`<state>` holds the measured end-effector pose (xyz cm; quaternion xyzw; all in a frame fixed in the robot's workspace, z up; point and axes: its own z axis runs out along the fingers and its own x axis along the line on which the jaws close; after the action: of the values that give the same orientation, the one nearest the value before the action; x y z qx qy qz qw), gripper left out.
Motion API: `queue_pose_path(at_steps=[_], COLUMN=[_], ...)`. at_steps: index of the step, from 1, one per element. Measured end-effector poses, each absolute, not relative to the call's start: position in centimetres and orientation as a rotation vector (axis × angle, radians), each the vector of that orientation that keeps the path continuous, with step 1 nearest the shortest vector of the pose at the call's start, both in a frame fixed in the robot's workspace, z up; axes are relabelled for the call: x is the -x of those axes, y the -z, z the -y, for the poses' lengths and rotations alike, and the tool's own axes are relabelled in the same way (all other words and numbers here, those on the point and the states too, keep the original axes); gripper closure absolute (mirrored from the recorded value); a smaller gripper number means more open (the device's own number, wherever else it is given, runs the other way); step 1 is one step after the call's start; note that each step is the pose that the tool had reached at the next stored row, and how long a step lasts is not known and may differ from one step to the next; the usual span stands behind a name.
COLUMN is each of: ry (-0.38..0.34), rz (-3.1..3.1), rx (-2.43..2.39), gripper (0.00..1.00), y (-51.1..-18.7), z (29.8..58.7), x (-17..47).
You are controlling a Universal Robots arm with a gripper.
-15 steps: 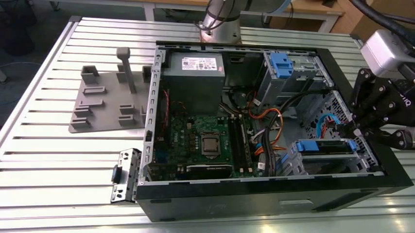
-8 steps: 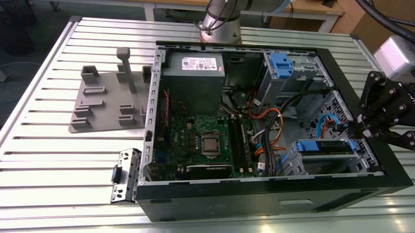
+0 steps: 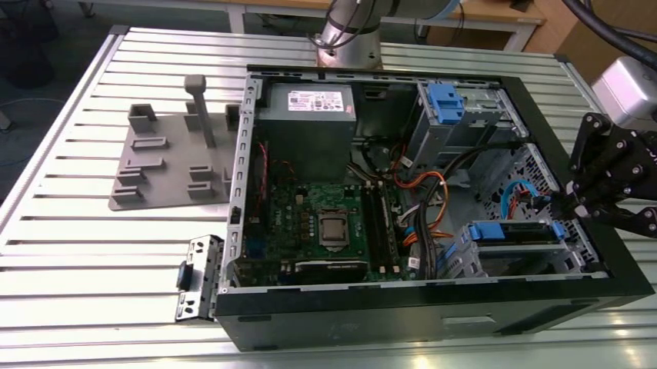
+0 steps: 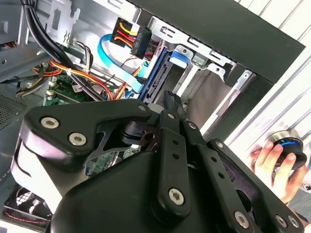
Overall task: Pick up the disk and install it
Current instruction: 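Insert the first disk wire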
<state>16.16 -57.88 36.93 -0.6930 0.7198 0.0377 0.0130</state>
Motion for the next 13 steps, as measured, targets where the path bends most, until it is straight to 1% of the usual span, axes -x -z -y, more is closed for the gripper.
queue_pose_path(at_steps=[5, 8, 9, 10, 11, 12, 13], ry=[-0.118, -0.118, -0.118, -0.118, -0.118, -0.118, -0.118], rz=[-2.243, -2.243, -2.243, -2.243, -2.243, -2.243, -2.243], rx=[2.159, 2.159, 2.159, 2.159, 2.159, 2.159, 2.159], gripper=[0.89, 0.71, 0.71, 0.65, 0.65, 0.59, 0.59], y=[-36.93, -36.93, -36.93, -36.93, -36.93, -36.93, -36.93], z=[57.88, 57.88, 57.88, 57.88, 57.88, 57.88, 57.88], x=[-16.17, -16.18, -16.18, -16.18, -16.19, -16.19, -16.19])
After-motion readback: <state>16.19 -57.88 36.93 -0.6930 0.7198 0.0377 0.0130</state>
